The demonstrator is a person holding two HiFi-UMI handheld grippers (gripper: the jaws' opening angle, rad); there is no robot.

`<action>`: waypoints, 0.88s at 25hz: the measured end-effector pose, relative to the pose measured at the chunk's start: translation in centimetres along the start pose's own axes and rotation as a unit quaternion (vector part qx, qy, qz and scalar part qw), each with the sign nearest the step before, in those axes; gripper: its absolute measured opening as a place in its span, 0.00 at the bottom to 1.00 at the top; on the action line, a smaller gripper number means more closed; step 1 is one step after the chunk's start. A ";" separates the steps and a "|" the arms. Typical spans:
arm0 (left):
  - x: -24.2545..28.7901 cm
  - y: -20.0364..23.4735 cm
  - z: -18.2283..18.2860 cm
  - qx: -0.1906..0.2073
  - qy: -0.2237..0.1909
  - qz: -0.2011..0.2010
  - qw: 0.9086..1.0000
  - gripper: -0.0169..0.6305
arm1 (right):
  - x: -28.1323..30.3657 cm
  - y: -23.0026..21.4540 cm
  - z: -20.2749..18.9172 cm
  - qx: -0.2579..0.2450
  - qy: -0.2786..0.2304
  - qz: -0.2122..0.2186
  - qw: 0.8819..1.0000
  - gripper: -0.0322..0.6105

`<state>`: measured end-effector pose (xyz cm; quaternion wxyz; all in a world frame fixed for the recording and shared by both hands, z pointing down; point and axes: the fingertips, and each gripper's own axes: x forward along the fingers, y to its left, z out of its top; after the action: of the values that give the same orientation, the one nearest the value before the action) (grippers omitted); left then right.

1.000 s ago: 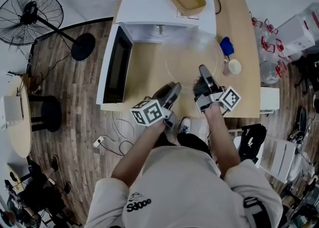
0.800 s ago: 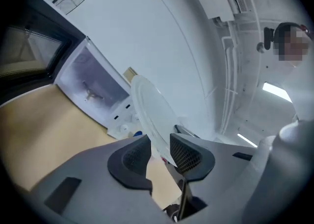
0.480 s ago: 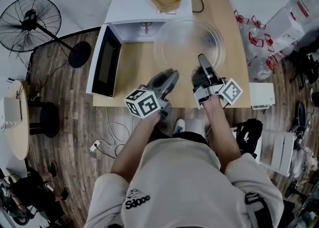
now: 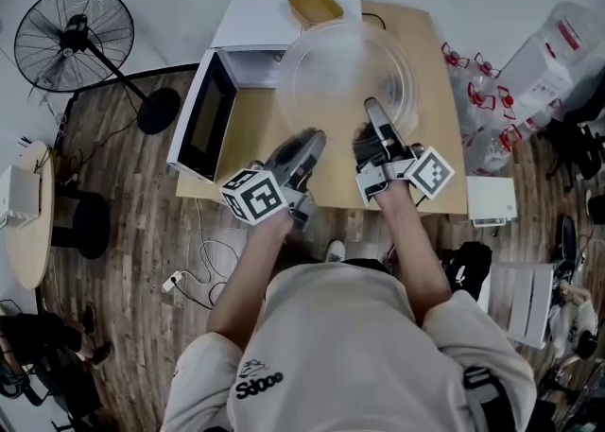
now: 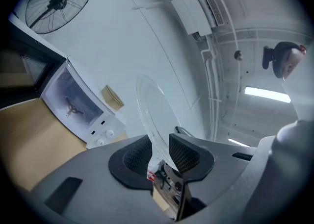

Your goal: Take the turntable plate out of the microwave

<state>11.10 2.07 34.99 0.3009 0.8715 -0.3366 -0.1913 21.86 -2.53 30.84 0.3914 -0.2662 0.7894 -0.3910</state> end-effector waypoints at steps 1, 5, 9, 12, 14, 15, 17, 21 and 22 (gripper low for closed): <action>-0.6 -0.1 0.2 -0.001 -0.003 0.003 1.000 0.21 | 0.2 0.4 -0.5 -0.001 0.005 0.004 1.000 0.09; -2.8 -0.5 1.1 -0.002 -0.016 0.015 1.000 0.21 | 0.9 1.8 -2.4 0.010 0.022 0.016 1.000 0.09; -4.4 -0.7 1.9 -0.007 -0.028 0.023 0.999 0.19 | 1.3 2.4 -4.0 0.030 0.029 0.025 0.999 0.09; -4.8 -0.7 2.3 -0.005 -0.033 0.029 0.999 0.19 | 1.5 2.5 -4.4 0.035 0.033 0.026 0.999 0.09; -4.9 -0.6 2.5 -0.005 -0.034 0.031 0.999 0.19 | 1.7 2.5 -4.5 0.036 0.035 0.027 0.998 0.09; -4.9 -0.5 2.5 -0.005 -0.034 0.032 0.999 0.19 | 1.8 2.5 -4.6 0.035 0.036 0.028 0.998 0.09; -5.0 -0.3 2.6 -0.007 -0.036 0.034 0.999 0.19 | 2.0 2.5 -4.7 0.033 0.039 0.030 0.998 0.09; -5.1 0.0 2.7 -0.008 -0.037 0.039 0.999 0.19 | 2.3 2.2 -4.9 0.032 0.043 0.028 0.998 0.09; -5.1 0.1 2.7 -0.008 -0.036 0.040 0.999 0.19 | 2.3 2.1 -5.0 0.034 0.043 0.027 0.998 0.09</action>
<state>6.05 4.53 33.70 0.3026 0.8476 -0.3803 -0.2129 16.22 -1.00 30.09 0.3759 -0.2139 0.7990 -0.4177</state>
